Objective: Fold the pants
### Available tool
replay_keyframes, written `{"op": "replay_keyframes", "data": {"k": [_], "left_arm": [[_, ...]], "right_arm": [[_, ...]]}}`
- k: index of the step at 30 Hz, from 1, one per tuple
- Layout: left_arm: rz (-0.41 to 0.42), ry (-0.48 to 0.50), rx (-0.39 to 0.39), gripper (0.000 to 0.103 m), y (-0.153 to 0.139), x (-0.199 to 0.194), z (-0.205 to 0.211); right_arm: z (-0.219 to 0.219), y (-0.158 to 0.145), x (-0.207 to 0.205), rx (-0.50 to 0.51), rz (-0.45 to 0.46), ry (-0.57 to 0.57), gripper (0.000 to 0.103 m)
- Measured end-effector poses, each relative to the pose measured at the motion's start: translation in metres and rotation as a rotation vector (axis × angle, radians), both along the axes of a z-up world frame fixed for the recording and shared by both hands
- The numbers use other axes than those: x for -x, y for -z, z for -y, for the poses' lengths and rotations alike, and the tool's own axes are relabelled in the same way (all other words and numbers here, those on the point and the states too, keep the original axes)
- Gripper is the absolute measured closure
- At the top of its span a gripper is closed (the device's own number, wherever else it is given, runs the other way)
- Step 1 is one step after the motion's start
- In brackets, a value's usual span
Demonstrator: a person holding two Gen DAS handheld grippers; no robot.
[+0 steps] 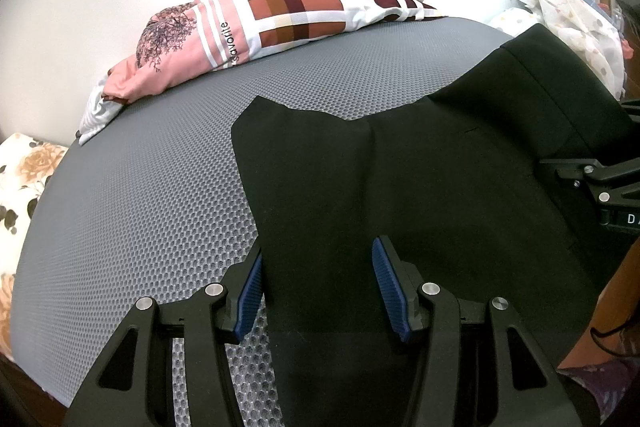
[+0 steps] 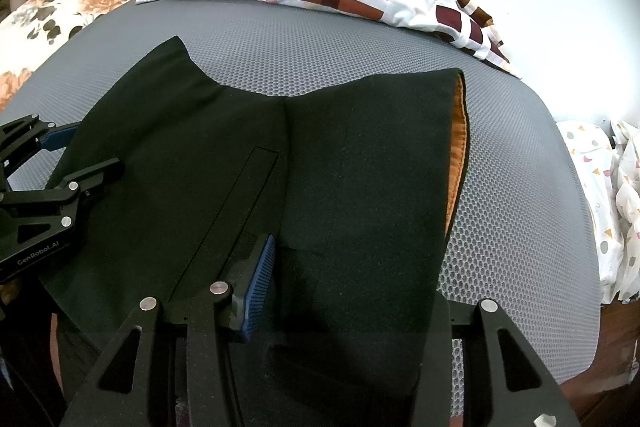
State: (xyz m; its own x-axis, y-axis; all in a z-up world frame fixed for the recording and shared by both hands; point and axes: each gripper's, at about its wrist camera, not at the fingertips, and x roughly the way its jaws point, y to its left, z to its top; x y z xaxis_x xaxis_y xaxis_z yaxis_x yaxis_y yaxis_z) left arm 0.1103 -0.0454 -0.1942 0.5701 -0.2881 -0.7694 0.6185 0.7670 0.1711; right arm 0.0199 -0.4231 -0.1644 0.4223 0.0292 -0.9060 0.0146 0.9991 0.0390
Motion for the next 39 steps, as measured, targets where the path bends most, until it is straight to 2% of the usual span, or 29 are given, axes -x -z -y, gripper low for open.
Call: {"op": "replay_keyframes", "data": {"k": [39], "left_arm": [[-0.001,-0.011,0.012,0.050,-0.004,0.003,-0.016]], "right_arm": [[-0.002,0.000,-0.002,0.031,-0.008,-0.018,0.061]]}}
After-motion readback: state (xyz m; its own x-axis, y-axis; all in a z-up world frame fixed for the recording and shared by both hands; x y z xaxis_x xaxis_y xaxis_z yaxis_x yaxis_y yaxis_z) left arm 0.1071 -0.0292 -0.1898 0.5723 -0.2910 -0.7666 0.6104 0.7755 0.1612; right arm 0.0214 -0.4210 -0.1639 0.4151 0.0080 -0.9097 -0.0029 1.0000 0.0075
